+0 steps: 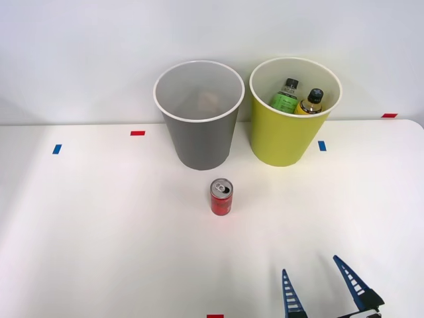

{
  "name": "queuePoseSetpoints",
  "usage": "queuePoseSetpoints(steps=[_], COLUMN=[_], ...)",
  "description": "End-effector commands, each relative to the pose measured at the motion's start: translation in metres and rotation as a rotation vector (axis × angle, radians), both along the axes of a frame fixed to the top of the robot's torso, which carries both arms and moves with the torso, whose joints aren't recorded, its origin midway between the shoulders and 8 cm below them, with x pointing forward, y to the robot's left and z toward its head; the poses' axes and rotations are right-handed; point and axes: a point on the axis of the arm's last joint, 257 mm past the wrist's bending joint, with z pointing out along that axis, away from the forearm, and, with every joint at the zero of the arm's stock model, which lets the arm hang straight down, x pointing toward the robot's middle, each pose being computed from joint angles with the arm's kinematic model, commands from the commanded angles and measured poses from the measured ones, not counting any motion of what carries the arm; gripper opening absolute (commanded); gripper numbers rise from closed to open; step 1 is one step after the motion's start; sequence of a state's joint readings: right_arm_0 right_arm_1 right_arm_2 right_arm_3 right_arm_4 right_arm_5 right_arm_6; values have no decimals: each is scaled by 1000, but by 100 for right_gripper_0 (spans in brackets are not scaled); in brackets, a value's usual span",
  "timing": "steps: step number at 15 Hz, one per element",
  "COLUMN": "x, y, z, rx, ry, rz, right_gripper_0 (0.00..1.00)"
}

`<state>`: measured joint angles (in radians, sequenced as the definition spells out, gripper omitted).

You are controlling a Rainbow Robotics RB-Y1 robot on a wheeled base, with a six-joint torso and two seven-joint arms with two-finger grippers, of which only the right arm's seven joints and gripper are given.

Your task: Put cans in the gray bin, plastic bottles in the light green bin

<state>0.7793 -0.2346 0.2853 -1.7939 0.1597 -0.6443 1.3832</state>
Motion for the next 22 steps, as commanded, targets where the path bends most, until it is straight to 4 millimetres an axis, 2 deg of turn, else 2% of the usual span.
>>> queuePoseSetpoints(steps=[1, 6, 22], x=[2, 2, 9], y=[1, -23, -28], z=[-2, -8, -2], rx=[114, 103, 102], ry=[21, -13, -34], rz=[6, 6, -12], right_gripper_0=[100, 100, 100])
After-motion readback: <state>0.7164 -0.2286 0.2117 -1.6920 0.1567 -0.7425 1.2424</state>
